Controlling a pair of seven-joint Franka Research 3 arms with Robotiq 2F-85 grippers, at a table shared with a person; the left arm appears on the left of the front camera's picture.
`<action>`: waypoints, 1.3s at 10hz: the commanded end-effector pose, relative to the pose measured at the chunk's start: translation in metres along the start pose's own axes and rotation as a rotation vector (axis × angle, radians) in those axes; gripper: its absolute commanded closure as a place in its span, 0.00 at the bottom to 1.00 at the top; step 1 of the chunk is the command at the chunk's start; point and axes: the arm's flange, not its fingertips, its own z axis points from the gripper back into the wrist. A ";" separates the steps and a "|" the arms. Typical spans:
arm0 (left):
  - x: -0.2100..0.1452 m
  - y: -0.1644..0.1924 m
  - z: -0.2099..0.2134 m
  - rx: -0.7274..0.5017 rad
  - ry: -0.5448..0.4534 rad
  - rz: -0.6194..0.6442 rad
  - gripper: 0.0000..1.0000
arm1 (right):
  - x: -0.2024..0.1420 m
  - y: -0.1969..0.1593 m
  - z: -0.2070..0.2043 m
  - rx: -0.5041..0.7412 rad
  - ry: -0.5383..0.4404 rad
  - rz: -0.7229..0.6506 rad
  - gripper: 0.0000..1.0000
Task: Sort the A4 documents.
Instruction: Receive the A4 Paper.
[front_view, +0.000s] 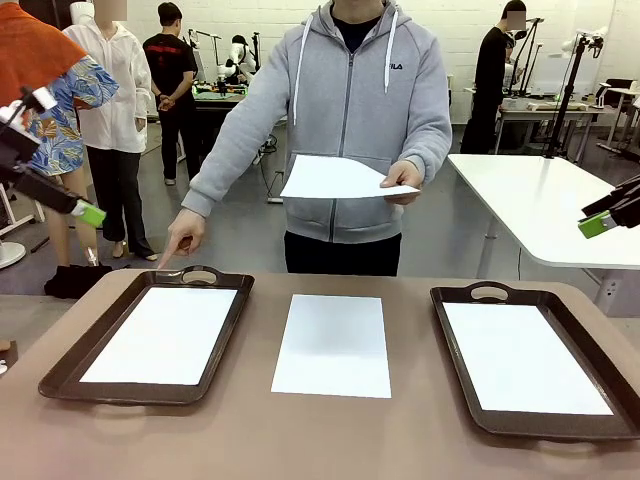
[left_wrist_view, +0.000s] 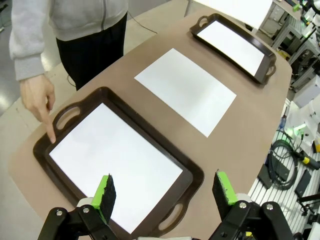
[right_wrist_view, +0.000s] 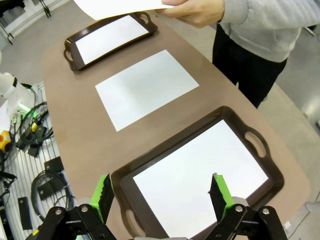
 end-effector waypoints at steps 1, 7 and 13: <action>0.037 0.017 -0.020 -0.050 -0.034 0.114 0.00 | 0.000 0.001 -0.001 0.004 -0.003 -0.001 0.00; 0.109 0.058 -0.097 -0.419 -0.109 0.580 0.00 | 0.000 0.001 -0.001 0.004 -0.003 -0.001 0.00; 0.164 0.060 -0.186 -0.512 -0.039 0.753 0.00 | 0.000 0.001 -0.001 0.004 -0.003 -0.001 0.00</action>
